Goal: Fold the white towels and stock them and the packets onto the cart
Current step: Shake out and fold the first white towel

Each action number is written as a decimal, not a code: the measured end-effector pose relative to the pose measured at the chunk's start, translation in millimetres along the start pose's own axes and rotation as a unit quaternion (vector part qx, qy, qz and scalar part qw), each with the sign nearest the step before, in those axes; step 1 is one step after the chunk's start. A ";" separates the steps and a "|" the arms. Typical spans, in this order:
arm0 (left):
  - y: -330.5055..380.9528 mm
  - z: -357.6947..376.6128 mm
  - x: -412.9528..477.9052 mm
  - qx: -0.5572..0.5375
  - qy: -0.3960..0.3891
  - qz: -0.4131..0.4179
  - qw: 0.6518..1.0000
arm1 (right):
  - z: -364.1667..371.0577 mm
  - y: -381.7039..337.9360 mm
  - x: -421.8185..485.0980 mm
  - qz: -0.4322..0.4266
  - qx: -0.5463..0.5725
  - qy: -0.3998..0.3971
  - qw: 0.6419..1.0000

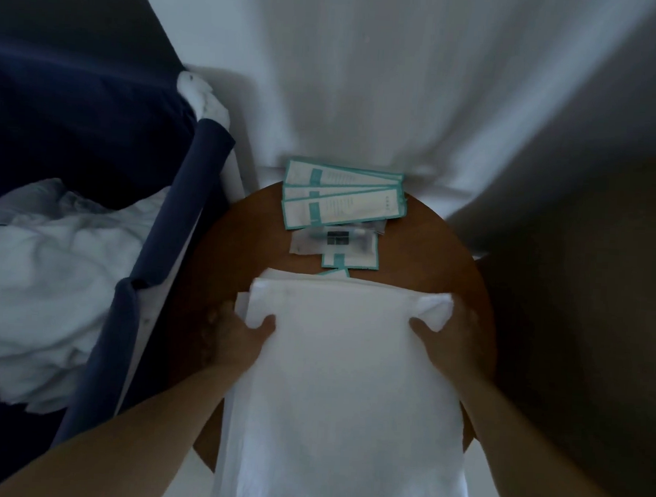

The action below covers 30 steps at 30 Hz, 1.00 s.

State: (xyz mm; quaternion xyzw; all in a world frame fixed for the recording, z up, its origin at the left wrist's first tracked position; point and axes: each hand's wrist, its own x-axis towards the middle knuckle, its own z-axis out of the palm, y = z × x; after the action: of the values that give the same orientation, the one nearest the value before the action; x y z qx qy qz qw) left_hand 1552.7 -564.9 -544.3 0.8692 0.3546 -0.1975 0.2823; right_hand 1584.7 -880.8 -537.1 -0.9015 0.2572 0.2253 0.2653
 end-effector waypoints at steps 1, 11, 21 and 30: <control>-9.8 2.2 -3.2 -0.005 -0.007 -0.017 1.000 | 2.5 4.2 -2.5 0.027 0.017 -0.011 0.999; 4.8 -11.6 -1.0 -0.141 -0.128 -0.055 0.980 | -2.7 10.2 -10.5 0.154 0.341 -0.094 0.923; 32.7 -7.3 12.7 -0.127 -0.062 0.016 0.990 | -15.3 0.6 15.0 0.071 0.301 -0.058 0.949; -6.0 36.6 -15.8 0.329 -0.024 0.459 0.825 | 34.9 26.2 -32.1 -0.245 -0.138 0.116 0.953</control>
State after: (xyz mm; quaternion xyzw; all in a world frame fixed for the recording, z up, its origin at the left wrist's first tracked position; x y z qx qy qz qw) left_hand 1532.5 -592.5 -565.7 0.9680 -0.1780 -0.1710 0.0460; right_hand 1535.4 -868.0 -555.5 -0.9845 0.0241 0.0809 0.1535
